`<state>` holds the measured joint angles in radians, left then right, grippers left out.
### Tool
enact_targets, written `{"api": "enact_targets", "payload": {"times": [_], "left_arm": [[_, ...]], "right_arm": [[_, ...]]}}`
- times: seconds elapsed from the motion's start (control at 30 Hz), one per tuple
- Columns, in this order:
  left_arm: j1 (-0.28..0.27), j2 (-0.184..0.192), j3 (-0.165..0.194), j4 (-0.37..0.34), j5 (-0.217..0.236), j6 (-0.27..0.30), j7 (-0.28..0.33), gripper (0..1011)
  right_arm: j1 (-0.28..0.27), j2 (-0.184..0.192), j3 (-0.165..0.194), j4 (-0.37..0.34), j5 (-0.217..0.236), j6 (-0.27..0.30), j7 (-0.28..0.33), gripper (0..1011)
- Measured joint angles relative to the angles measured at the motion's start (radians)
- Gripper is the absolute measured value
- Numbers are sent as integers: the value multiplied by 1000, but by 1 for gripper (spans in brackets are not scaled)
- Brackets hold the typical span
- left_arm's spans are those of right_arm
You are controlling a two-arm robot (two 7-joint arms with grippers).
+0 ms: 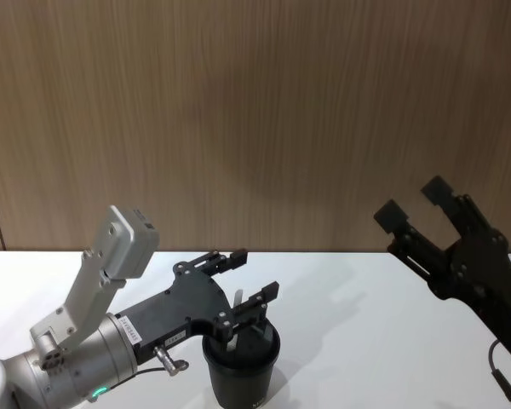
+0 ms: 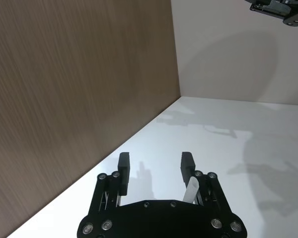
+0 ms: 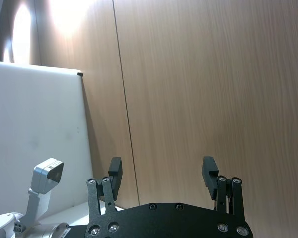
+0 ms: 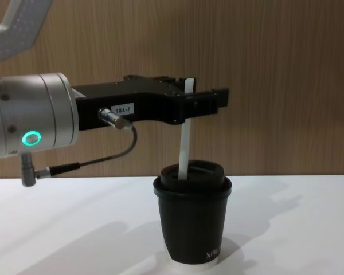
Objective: Pick up the straw with one hand, pass it to the other hand, and insert it into the cup.
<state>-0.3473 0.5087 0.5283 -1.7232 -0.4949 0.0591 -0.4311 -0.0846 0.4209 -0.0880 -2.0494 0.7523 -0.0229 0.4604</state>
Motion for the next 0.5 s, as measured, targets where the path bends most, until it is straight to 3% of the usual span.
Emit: {"api": "enact_targets", "payload": {"times": [0.37,0.5], "left_arm": [[13,-9,-20,-10,-4,-22,-1,939],[21,-15,-36,-21,-16,-46,-1,1003]], "right_arm": [[0,0,0,0,0,0,0,1001],[0,0,0,0,0,0,0,1001]]}}
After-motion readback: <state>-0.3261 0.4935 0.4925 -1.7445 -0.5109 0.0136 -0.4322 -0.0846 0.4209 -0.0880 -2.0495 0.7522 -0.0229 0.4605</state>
